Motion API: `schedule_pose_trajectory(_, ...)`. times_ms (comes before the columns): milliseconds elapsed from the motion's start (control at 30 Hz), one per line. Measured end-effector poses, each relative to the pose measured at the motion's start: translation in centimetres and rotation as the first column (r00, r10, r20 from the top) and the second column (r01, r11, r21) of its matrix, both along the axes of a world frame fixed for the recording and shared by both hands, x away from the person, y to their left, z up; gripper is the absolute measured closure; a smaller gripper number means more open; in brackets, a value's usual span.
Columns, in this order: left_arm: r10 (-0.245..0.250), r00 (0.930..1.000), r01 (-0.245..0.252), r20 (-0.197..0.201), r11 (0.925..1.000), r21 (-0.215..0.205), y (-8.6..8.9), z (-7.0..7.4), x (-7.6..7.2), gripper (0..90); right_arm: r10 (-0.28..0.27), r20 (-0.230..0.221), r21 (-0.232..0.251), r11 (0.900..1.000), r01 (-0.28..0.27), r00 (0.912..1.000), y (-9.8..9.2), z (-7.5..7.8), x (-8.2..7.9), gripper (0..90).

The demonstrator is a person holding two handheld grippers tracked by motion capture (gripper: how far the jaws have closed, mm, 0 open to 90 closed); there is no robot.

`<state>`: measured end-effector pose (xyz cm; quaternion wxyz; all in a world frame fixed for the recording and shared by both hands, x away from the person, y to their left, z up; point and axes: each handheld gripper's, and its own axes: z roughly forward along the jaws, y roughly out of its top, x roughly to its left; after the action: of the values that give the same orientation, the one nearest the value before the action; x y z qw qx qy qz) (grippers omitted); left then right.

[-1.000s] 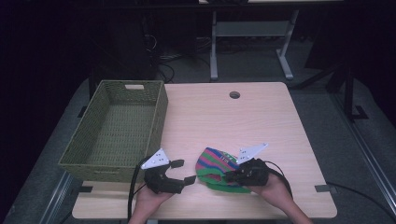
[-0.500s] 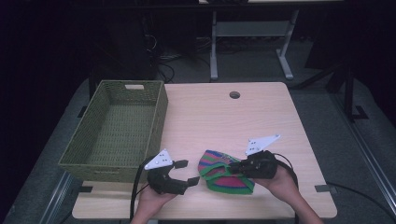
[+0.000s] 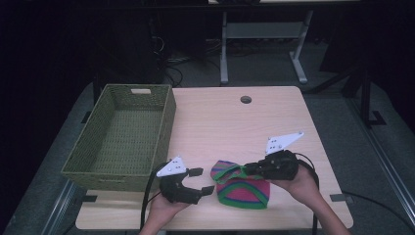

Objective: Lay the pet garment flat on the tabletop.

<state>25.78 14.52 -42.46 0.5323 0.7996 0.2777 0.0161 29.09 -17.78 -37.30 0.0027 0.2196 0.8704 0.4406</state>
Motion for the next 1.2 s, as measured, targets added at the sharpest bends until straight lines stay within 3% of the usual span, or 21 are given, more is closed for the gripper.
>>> schedule_pose_trajectory(333,-0.024,0.9996,0.024,0.017,0.9995,0.021,-0.7,-0.1,0.7,25.8,0.019,-0.003,0.001,1.0,-0.019,0.9998,-0.1,0.2,0.5,83.3)
schedule_pose_trajectory(533,-0.058,0.9967,0.056,0.057,0.9979,0.032,-0.7,-0.1,1.3,28.8,0.023,-0.004,0.019,1.0,-0.023,0.9997,-0.7,0.8,0.8,83.3)
schedule_pose_trajectory(867,-0.112,0.9915,0.111,0.065,0.9937,0.015,-1.4,-0.8,2.3,26.9,0.037,-0.004,0.036,0.999,-0.037,0.9993,-1.2,1.6,1.2,83.4)
schedule_pose_trajectory(1033,-0.096,0.9911,0.093,0.091,0.9947,0.043,-1.9,-1.1,3.1,27.2,0.045,0.0,0.046,0.998,-0.045,0.999,-1.4,2.0,1.2,83.4)
schedule_pose_trajectory(1133,-0.091,0.9906,0.086,0.102,0.9951,0.048,-2.1,-1.3,3.4,39.1,0.046,0.002,0.049,0.998,-0.046,0.999,-1.5,2.1,1.3,83.3)
schedule_pose_trajectory(1167,-0.095,0.9895,0.091,0.108,0.9947,0.048,-2.2,-1.3,3.4,39.1,0.046,0.002,0.049,0.998,-0.046,0.999,-1.5,2.1,1.3,83.3)
schedule_pose_trajectory(1200,-0.094,0.9885,0.089,0.119,0.9948,0.05,-2.3,-1.4,3.4,46.0,0.044,0.001,0.05,0.998,-0.044,0.999,-1.5,2.1,1.4,83.3)
